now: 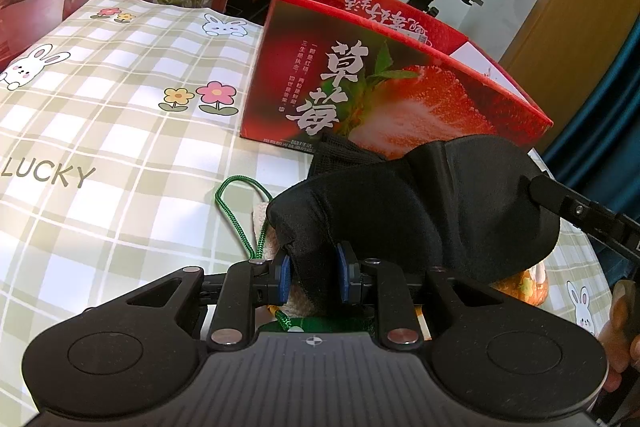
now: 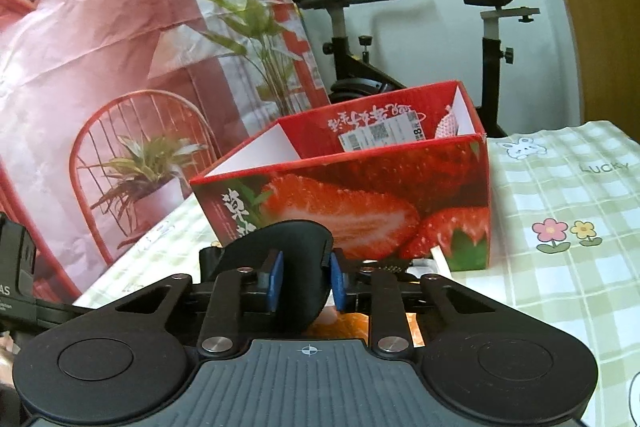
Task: Organize soft objects
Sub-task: 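Lift the black eye mask with both grippers off the pile, then carry the black eye mask with both grippers over the red box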
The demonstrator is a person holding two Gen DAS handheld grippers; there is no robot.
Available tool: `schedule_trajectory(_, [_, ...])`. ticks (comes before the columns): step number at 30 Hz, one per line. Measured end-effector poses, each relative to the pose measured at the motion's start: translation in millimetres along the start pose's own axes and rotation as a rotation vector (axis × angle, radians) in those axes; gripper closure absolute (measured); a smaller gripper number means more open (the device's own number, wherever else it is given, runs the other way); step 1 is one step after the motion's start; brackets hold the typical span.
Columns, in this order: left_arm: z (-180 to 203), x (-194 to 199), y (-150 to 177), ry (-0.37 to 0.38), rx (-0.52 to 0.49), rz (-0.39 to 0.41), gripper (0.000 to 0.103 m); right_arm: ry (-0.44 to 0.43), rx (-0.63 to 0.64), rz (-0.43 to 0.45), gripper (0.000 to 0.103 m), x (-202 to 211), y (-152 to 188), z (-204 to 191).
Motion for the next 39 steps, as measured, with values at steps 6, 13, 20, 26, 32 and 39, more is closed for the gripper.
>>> schedule_trajectory(6, [-0.2,-0.6,0.5,0.0,0.0,0.0,0.08,0.017,-0.018,-0.018,0.084,-2.7,5.4,4.5])
schedule_trajectory(13, [-1.0,2.7,1.2,0.011,0.009,0.016,0.082,0.025,-0.024,-0.015,0.084,-2.5,7.7,7.0])
schedule_trajectory(20, [-2.4,36.9,-9.7,0.039,0.018,0.182,0.086,0.059,0.007,0.033,0.088,8.2,-0.9,4.5])
schedule_trajectory(26, [20.5,49.0,-7.3,0.051,-0.109,0.243,0.087,0.078,0.063,0.015,0.089,7.4,-2.9,-0.5])
schedule_trajectory(32, [6.9,33.4,-5.8,0.042,-0.035,0.131,0.087,0.093,0.068,-0.014,0.089,5.7,-2.3,2.4])
schedule_trajectory(39, [7.1,39.6,-14.9,0.058,-0.047,0.155,0.088,0.071,0.119,-0.009,0.09,6.9,-13.8,-4.4])
Point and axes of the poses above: each gripper's, at about its wrist camera, not at the fingertips, and x roughly against the way its jaws point, z to its right, y to its underside, the point moved 3 cm from there along -x, roughly the way its jaws point, and after that the axes turned 10 degrees about -y, right-handed, at the moved point
